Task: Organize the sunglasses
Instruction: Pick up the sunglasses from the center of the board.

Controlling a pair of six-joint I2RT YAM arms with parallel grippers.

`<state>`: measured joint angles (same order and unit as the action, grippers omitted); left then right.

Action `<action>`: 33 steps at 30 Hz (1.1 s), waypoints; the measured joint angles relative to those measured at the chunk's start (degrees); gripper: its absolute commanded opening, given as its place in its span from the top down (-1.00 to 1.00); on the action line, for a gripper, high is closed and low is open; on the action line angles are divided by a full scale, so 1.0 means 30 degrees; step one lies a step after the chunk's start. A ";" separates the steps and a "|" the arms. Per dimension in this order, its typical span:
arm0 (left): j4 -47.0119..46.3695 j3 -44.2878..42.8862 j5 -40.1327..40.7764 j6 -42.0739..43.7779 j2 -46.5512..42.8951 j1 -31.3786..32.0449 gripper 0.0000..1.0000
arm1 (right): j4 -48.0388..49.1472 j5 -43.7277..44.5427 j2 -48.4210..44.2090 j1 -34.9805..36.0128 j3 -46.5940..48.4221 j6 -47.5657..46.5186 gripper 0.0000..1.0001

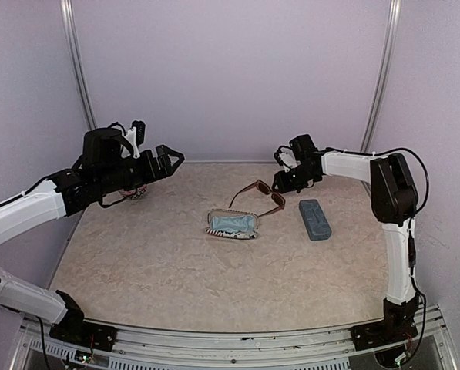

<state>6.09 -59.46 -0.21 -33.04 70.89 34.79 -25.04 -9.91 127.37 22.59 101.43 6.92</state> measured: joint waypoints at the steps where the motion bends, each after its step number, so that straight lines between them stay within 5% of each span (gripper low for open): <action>1: 0.0073 0.0138 0.0102 -0.0066 -0.0299 -0.0160 -0.97 | -0.0138 0.0007 0.0291 0.0000 0.0255 -0.0022 0.16; 13: 0.0867 0.1173 0.0364 -0.0474 -0.1683 -0.0678 -0.98 | -0.0852 0.0168 0.1224 0.0000 0.0896 -0.0423 0.60; 18: 0.0918 0.1239 0.0364 -0.0525 -0.1683 -0.0692 -0.98 | -0.0911 0.0175 0.1275 0.0000 0.0896 -0.0561 1.00; 33: 0.0678 0.1239 -0.0430 -0.0561 -0.1202 -0.0743 -0.98 | -0.0495 0.1166 -0.0022 -0.0007 -0.0707 -0.0423 1.00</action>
<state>8.12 -55.75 -1.50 -34.72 67.29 32.56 -26.52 -6.42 127.31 22.57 99.31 5.65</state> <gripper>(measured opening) 0.988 0.017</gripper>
